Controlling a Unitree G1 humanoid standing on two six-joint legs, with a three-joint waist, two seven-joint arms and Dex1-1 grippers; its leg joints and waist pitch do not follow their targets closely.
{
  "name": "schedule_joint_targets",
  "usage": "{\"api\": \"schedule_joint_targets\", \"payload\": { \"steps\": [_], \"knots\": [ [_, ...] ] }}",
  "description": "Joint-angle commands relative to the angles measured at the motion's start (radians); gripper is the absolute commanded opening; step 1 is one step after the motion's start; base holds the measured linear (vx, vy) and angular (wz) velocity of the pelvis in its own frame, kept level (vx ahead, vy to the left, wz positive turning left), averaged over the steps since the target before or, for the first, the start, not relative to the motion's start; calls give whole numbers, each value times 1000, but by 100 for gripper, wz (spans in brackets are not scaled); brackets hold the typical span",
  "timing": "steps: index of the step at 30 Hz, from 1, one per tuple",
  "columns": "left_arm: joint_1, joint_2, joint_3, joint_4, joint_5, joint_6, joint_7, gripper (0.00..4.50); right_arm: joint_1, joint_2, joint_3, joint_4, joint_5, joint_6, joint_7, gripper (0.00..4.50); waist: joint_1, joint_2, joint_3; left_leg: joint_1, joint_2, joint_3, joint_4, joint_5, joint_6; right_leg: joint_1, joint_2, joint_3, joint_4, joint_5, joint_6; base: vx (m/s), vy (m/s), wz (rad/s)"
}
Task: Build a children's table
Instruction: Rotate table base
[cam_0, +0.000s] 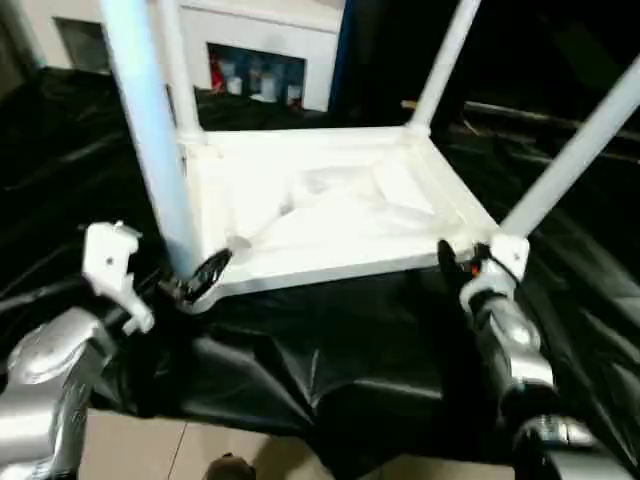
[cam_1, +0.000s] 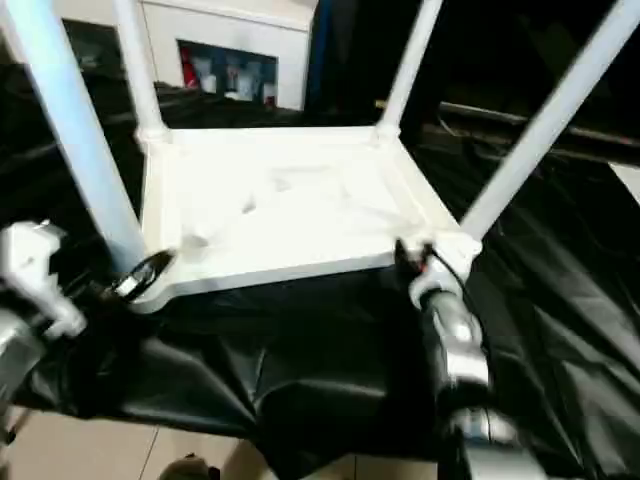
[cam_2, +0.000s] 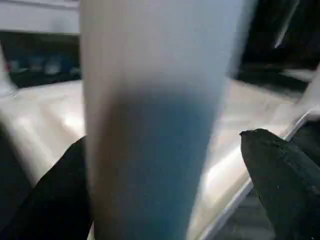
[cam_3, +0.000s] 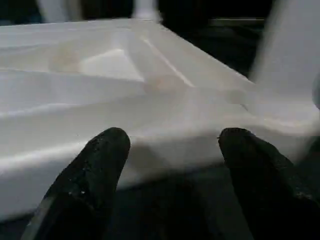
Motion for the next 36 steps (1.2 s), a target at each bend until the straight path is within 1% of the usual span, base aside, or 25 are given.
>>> {"api": "schedule_joint_targets", "payload": {
  "steps": [1, 3, 4, 5, 6, 7, 8, 10, 12, 13, 14, 16, 17, 19, 20, 22, 23, 24, 25, 26, 29, 31, 34, 35, 36],
  "knots": [
    [-33, -15, -56, -34, -63, 35, -54, 443, 3, -13, -15, -34, -8, 5, -40, 332, -7, 27, -63, 14, 32, -22, -84, -242, -54, 36, -55, 57, -56, -55, -156, 0, 0, 0],
    [-66, -28, -83, -52, -106, 62, -86, 443, -16, -35, -8, 0, -31, 34, -78, 332, -8, 26, -61, 13, 31, -19, -82, -231, -50, 35, -55, 58, -56, -61, -163, 0, 0, 0],
    [-68, -29, -85, -54, -110, 64, -89, 443, -18, -38, -6, 5, -34, 35, -82, 332, -10, 20, -60, 13, 31, -18, -82, -225, -50, 35, -55, 58, -58, -70, -162, 0, 0, 0],
    [-87, -34, -102, -60, -138, 77, -113, 443, -34, -48, -1, 26, -47, 42, -90, 332, -8, 22, -60, 16, 30, -15, -80, -228, -46, 33, -55, 59, -59, -80, -163, 0, 0, 0],
    [-97, -35, -115, -65, -150, 87, -128, 443, -48, -55, 5, 41, -52, 49, -82, 332, -9, 11, -59, 13, 29, -13, -79, -225, -44, 34, -55, 59, -60, -103, -159, 0, 0, 0],
    [-101, -35, -120, -67, -153, 90, -134, 443, -53, -57, 7, 46, -53, 53, -78, 332, -7, 17, -58, 11, 29, -15, -80, -227, -41, 35, -57, 60, -61, -124, -152, 0, 0, 0],
    [-104, -35, -124, -68, -156, 92, -138, 443, -56, -59, 8, 49, -54, 55, -75, 332, -8, 17, -57, 12, 30, -16, -80, -229, -41, 35, -58, 60, -62, -134, -148, 0, 0, 0],
    [-130, -16, -179, -77, -201, 138, -210, 443, -94, -61, 25, 64, -59, 60, -16, 332, -8, 7, -59, 9, 28, -15, -77, -215, -33, 36, -59, 61, -60, -151, -138, 0, 0, 0],
    [-141, 11, -225, -90, -235, 194, -277, 443, -132, -56, 55, 78, -57, 82, 74, 332, -10, 5, -62, 8, 28, -15, -75, -194, -24, 37, -58, 60, -55, -138, -144, 0, 0, 0],
    [-143, 21, -239, -94, -238, 208, -294, 443, -143, -56, 68, 83, -58, 96, 100, 332, -14, -6, -60, 4, 29, -14, -75, -171, -16, 38, -54, 60, -54, -121, -147, 0, 0, 0],
    [-144, 36, -258, -104, -244, 226, -316, 443, -156, -58, 90, 95, -72, 114, 134, 332, -16, -7, -61, 3, 29, -14, -74, -149, -13, 39, -57, 61, -51, -102, -153, 0, 0, 0],
    [-146, 58, -285, -117, -259, 253, -345, 443, -178, -62, 122, 121, -100, 132, 175, 332, -22, 1, -63, 4, 29, -14, -71, -124, -13, 39, -55, 60, -45, -69, -169, 0, 0, 0],
    [-148, 64, -293, -124, -267, 264, -354, 443, -185, -63, 133, 129, -109, 134, 191, 332, -25, -12, -62, 2, 28, -12, -71, -117, -10, 40, -54, 60, -46, -62, -171, 0, 0, 0],
    [-155, 71, -307, -152, -294, 295, -362, 443, -196, -61, 148, 134, -119, 133, 219, 332, -26, -7, -65, 4, 29, -12, -68, -106, -10, 41, -57, 61, -41, -43, -182, 0, 0, 0],
    [-171, 58, -324, -196, -346, 337, -352, 443, -210, -55, 152, 139, -119, 135, 237, 332, -26, -20, -66, 1, 29, -12, -67, -87, -9, 45, -55, 61, -36, -20, -185, 0, 0, 0],
    [-176, 51, -328, -206, -360, 346, -348, 443, -212, -52, 153, 141, -117, 139, 242, 332, -29, -18, -64, 2, 29, -11, -68, -98, -19, 42, -54, 61, -40, -34, -185, 0, 0, 0],
    [-186, 39, -335, -219, -380, 361, -340, 443, -216, -50, 159, 147, -122, 135, 252, 332, -32, -44, -62, 1, 30, -9, -67, -101, -16, 41, -53, 61, -44, -48, -179, 0, 0, 0],
    [-188, 35, -337, -222, -385, 365, -338, 443, -216, -50, 161, 148, -124, 134, 254, 332, -28, -31, -63, 2, 30, -11, -68, -113, -26, 42, -57, 62, -41, -75, -175, 0, 0, 0],
    [-197, 18, -346, -234, -400, 377, -326, 443, -217, -49, 166, 149, -131, 121, 250, 332, -32, -40, -62, 3, 33, -11, -69, -122, -36, 40, -56, 62, -45, -85, -169, 0, 0, 0],
    [-201, 11, -351, -240, -406, 383, -321, 443, -218, -50, 168, 150, -133, 113, 247, 332, -31, -37, -62, 4, 32, -12, -69, -126, -47, 39, -55, 62, -43, -83, -166, 0, 0, 0],
    [-213, -22, -376, -233, -385, 364, -297, 443, -223, -59, 126, 133, -114, 54, 168, 332, -35, -48, -61, 4, 33, -12, -69, -135, -56, 38, -56, 62, -46, -95, -153, 0, 0, 0],
    [-221, -37, -392, -198, -337, 330, -276, 443, -227, -80, 62, 121, -95, 10, 86, 332, -34, -54, -63, 5, 32, -11, -66, -134, -58, 38, -56, 64, -47, -101, -136, 0, 0, 0],
    [-223, -36, -396, -178, -319, 325, -264, 443, -225, -108, 26, 120, -96, -1, 17, 332, -28, -55, -62, 5, 28, -9, -64, -115, -54, 37, -50, 64, -46, -94, -116, 0, 0, 0],
    [-223, -37, -394, -169, -314, 321, -258, 443, -227, -128, 18, 132, -107, 1, -20, 332, -28, -47, -62, 6, 26, -9, -63, -115, -57, 36, -47, 63, -46, -81, -113, 0, 0, 0],
    [-222, -37, -393, -166, -312, 320, -255, 443, -228, -138, 17, 139, -116, 4, -41, 332, -26, -51, -63, 4, 25, -9, -63, -115, -59, 38, -46, 62, -46, -81, -110, 0, 0, 0]
  ]
}}
